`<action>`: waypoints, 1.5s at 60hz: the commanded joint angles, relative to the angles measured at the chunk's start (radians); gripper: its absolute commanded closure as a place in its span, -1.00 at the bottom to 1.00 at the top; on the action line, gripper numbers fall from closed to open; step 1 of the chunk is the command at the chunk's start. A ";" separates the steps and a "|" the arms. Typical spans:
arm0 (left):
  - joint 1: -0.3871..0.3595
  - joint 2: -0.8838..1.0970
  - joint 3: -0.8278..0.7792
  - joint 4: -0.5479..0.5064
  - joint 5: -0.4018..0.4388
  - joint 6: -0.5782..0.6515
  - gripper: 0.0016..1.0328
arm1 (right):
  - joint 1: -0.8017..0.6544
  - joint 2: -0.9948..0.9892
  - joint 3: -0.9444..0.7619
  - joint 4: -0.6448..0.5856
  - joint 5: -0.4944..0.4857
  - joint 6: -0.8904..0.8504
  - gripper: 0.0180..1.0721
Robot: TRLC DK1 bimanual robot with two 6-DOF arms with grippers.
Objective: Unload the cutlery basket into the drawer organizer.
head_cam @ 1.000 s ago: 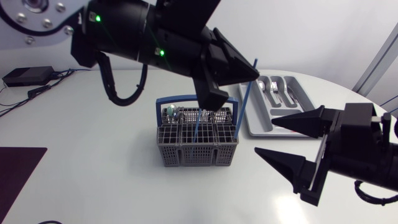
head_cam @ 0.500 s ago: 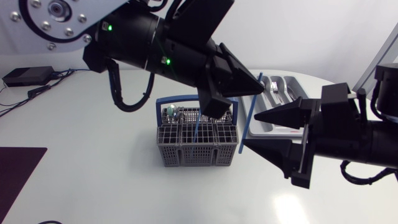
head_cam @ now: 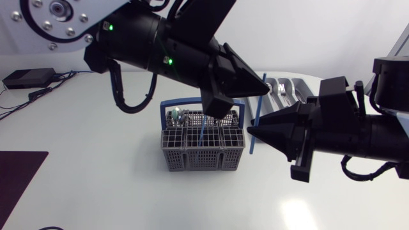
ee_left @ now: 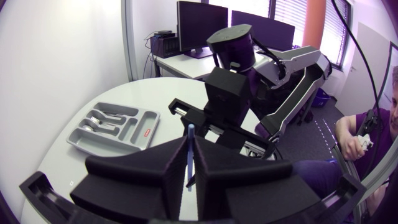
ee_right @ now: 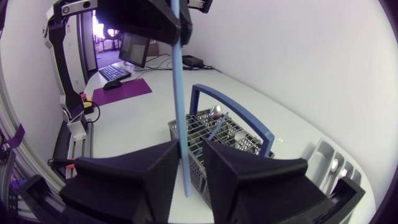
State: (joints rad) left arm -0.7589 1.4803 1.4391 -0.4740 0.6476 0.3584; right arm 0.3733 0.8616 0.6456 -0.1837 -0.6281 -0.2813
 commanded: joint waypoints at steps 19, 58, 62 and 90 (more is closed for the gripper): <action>0.063 0.020 -0.013 0.037 0.017 -0.033 0.28 | 0.088 -0.001 0.020 -0.019 0.030 0.053 0.89; 0.346 -0.253 -0.160 0.175 -0.098 -0.230 -0.88 | -0.231 -0.139 0.002 -0.260 -0.038 -0.055 0.89; 0.343 -0.256 -0.178 0.170 -0.140 -0.222 -0.88 | -0.257 -0.081 0.014 -0.241 -0.024 -0.048 0.89; 0.104 -0.153 -0.227 -0.092 -0.554 -0.141 -0.88 | -0.361 0.629 0.308 -0.057 0.188 0.148 0.89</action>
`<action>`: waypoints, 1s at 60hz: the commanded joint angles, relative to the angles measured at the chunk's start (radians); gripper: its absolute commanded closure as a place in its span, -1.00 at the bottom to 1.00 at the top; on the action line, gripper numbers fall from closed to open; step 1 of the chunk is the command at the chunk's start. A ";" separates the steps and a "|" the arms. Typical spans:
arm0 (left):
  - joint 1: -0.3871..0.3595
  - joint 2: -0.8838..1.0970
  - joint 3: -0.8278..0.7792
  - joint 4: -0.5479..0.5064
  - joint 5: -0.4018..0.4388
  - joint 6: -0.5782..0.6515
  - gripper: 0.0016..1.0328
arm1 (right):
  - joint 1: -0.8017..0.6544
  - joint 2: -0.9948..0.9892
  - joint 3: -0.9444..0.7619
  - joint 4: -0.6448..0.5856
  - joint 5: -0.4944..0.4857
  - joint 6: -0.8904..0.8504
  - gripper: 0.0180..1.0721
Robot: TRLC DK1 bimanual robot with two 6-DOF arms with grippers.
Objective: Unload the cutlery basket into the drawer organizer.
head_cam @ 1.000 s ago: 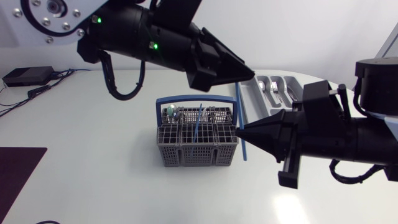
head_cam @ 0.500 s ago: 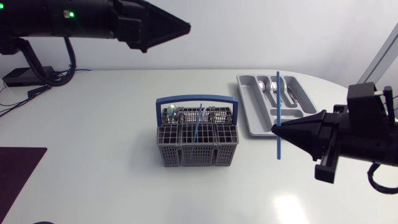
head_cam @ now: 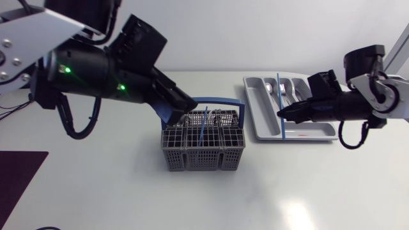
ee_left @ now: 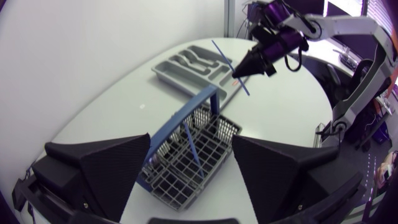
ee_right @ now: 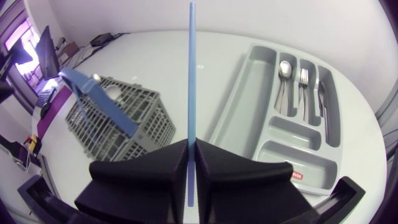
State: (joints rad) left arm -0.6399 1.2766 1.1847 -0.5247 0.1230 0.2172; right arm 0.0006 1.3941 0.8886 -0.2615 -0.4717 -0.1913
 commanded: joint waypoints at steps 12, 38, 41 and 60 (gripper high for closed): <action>-0.037 0.119 0.033 -0.081 -0.071 -0.035 -0.88 | 0.036 0.367 0.266 0.038 0.119 0.116 0.89; -0.078 0.207 0.018 -0.080 -0.121 -0.104 -0.88 | 0.067 0.717 0.561 -0.031 0.309 0.176 0.65; -0.084 0.214 0.015 -0.072 -0.129 -0.108 -0.88 | 0.068 0.718 0.564 -0.033 0.309 0.176 0.33; -0.096 0.268 0.006 0.023 -0.146 -0.177 -0.88 | 0.070 0.536 0.400 0.016 0.281 0.139 -0.77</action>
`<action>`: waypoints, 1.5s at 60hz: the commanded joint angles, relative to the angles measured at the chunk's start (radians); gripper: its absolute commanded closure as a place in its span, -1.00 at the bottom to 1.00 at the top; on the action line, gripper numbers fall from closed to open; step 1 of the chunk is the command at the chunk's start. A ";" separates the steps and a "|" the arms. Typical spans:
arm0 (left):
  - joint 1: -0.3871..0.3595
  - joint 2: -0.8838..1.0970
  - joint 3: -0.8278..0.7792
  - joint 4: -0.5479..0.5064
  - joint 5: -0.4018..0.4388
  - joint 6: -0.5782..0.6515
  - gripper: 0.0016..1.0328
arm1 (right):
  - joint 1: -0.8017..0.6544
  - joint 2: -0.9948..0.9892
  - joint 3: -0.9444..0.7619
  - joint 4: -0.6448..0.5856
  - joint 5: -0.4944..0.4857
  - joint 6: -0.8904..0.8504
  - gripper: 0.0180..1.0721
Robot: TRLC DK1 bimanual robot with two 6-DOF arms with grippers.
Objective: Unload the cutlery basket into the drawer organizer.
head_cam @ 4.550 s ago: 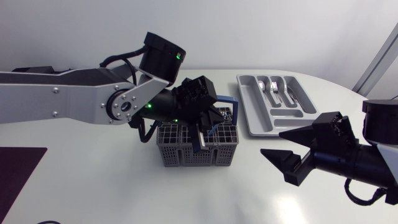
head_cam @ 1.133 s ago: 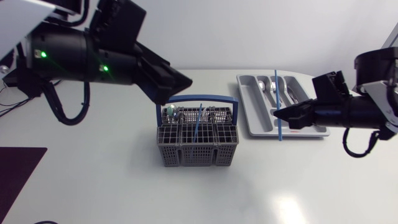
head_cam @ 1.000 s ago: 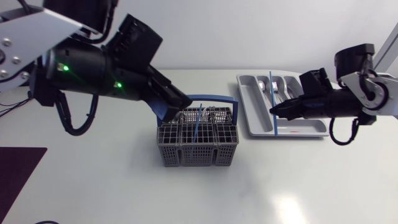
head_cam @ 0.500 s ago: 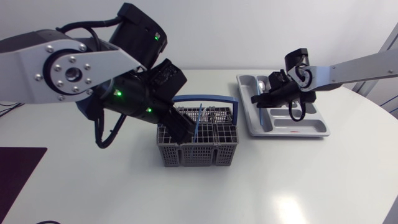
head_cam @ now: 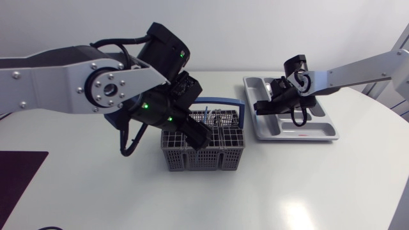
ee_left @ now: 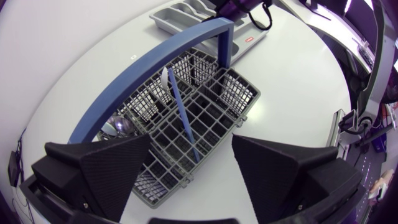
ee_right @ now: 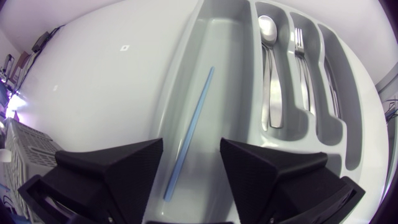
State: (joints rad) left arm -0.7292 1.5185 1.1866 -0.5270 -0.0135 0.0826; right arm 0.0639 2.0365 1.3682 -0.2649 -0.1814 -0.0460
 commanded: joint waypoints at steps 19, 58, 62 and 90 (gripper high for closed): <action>-0.035 0.048 -0.065 0.171 -0.129 -0.118 -0.85 | 0.025 -0.556 -0.425 0.069 -0.082 -0.032 -0.77; -0.059 0.109 -0.133 0.321 -0.213 -0.176 -0.35 | 0.086 -1.136 -0.776 -0.023 -0.431 -0.164 -0.76; -0.059 0.115 -0.131 0.328 -0.213 -0.181 -0.17 | 0.090 -1.142 -0.781 -0.028 -0.431 -0.164 -0.76; -0.059 0.127 -0.134 0.358 -0.221 -0.192 0.42 | 0.163 -1.174 -0.802 -0.051 -0.412 -0.153 -0.76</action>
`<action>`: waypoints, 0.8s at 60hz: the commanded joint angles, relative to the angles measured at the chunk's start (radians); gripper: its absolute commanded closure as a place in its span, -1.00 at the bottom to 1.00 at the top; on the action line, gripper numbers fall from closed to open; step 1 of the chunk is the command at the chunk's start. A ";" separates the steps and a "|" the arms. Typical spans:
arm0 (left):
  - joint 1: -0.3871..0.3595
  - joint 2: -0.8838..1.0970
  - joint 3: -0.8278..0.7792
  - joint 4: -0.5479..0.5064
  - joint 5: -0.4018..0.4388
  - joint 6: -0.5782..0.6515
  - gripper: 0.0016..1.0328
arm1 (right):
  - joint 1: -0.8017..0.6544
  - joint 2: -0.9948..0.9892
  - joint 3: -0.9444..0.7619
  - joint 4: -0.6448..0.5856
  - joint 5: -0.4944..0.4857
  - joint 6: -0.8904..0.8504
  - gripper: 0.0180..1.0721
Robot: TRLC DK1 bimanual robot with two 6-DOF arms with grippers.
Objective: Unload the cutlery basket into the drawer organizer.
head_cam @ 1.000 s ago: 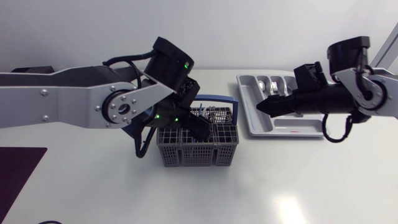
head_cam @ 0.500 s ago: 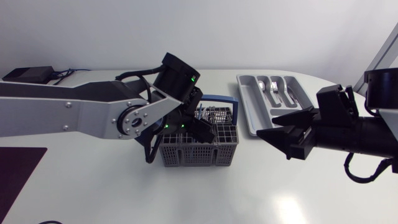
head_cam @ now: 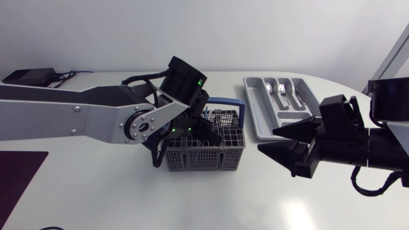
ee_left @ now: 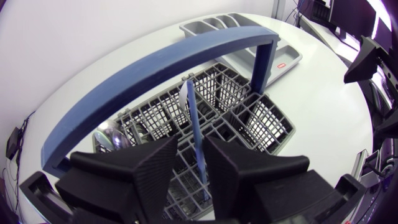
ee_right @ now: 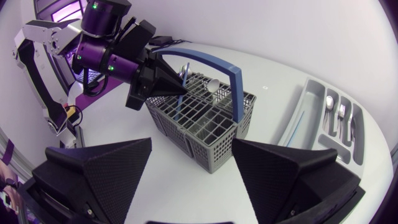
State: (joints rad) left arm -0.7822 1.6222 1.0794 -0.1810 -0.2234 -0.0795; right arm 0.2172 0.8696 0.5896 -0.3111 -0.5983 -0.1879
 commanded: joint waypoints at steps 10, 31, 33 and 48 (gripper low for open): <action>-0.012 0.028 -0.022 0.017 -0.011 -0.029 0.50 | 0.014 -0.011 -0.028 -0.005 0.008 -0.012 -0.76; -0.025 0.018 -0.039 0.025 -0.011 -0.029 0.66 | 0.059 -0.046 -0.042 -0.023 -0.003 -0.015 -0.76; -0.025 0.010 -0.042 0.025 -0.011 -0.029 0.66 | 0.073 -0.050 -0.045 -0.025 -0.003 -0.015 -0.76; -0.034 -0.076 -0.085 0.038 -0.011 -0.011 0.66 | 0.146 -0.061 -0.053 -0.016 0.008 -0.018 -0.76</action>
State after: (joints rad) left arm -0.8085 1.5963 1.0214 -0.1493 -0.2264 -0.0792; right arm 0.3435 0.8135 0.5602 -0.3256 -0.5976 -0.1883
